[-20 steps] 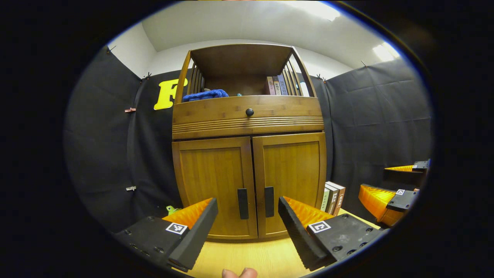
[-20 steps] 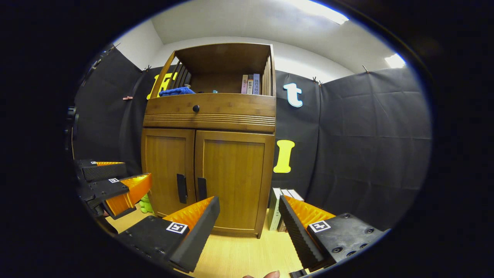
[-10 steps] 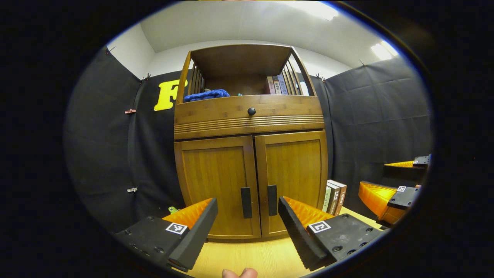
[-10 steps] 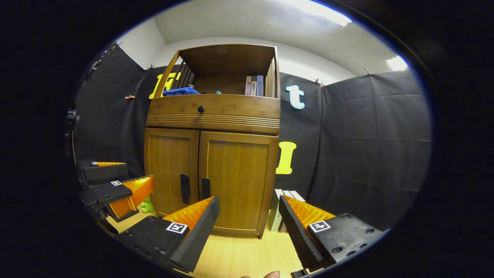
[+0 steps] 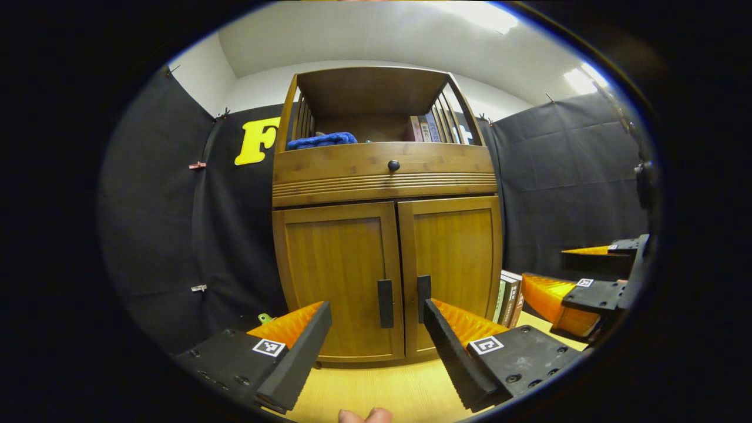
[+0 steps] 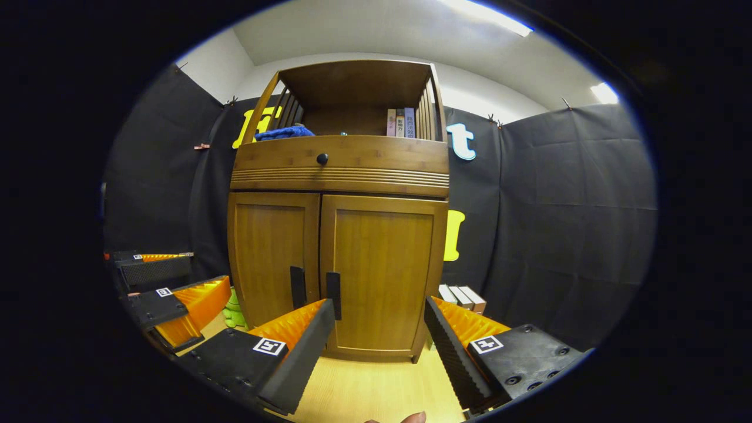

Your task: Open the right door of the double-door shoe cabinet with the right hand, and open the left door with the left hand.

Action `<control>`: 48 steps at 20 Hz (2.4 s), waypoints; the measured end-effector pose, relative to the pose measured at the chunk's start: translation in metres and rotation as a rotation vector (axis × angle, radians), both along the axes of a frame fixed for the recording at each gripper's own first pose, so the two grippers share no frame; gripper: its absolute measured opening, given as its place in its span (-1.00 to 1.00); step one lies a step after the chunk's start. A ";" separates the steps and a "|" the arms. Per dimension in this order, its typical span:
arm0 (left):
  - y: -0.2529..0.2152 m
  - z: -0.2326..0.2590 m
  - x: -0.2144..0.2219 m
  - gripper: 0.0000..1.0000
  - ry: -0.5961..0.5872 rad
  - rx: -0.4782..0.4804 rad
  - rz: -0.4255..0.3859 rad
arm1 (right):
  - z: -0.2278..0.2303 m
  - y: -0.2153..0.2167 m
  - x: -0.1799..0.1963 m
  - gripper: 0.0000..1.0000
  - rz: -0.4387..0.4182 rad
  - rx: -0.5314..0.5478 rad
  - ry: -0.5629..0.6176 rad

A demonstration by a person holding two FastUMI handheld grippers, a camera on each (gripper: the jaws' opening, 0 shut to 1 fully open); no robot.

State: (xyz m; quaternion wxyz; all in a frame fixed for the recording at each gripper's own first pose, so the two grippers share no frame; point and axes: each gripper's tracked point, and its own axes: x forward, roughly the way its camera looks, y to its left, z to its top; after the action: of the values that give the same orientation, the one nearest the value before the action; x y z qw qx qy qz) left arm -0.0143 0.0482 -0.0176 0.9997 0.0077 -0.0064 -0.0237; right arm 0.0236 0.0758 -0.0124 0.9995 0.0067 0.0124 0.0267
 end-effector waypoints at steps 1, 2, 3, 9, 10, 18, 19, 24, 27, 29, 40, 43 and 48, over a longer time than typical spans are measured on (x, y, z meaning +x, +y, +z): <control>0.005 -0.001 0.001 0.95 0.002 0.001 -0.001 | -0.004 0.007 0.007 0.95 0.008 0.003 0.008; 0.010 -0.004 0.001 0.93 0.006 0.002 0.000 | -0.008 0.012 0.014 0.95 0.012 0.005 0.017; 0.016 -0.006 0.001 0.93 0.009 0.003 0.001 | -0.014 0.019 0.022 0.95 0.021 0.009 0.030; 0.042 -0.028 0.003 0.93 0.056 -0.032 0.003 | -0.059 0.062 0.078 0.96 0.054 0.052 0.122; 0.046 -0.031 0.004 0.96 0.064 -0.035 0.003 | -0.062 0.067 0.090 0.96 0.051 0.053 0.123; 0.073 -0.050 0.000 0.96 0.093 -0.060 0.019 | -0.095 0.080 0.177 0.96 0.006 0.045 0.154; 0.078 -0.052 -0.001 0.96 0.094 -0.062 0.027 | -0.101 0.079 0.185 0.90 -0.006 0.038 0.158; 0.092 -0.056 -0.004 0.96 0.102 -0.072 0.049 | -0.117 0.087 0.211 0.49 -0.013 0.081 0.192; 0.096 -0.058 -0.006 0.96 0.107 -0.078 0.057 | -0.119 0.097 0.221 -0.02 -0.014 0.100 0.201; 0.096 -0.056 -0.007 0.96 0.106 -0.082 0.059 | -0.118 0.089 0.220 0.01 -0.042 0.061 0.201; 0.093 -0.040 -0.013 0.96 0.084 -0.085 0.085 | -0.119 0.081 0.180 -0.40 0.045 0.073 0.225; 0.086 -0.037 -0.014 0.96 0.079 -0.079 0.094 | -0.116 0.067 0.154 -0.47 0.072 0.087 0.219; 0.061 -0.027 -0.014 0.99 0.063 -0.065 0.088 | -0.114 0.036 0.106 -0.40 0.097 0.104 0.214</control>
State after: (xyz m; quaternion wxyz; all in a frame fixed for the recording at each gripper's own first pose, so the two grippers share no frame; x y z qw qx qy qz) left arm -0.0286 0.1092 -0.0448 0.9992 -0.0254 0.0246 0.0202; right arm 0.1296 0.1118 -0.1262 0.9884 0.0608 0.1178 0.0746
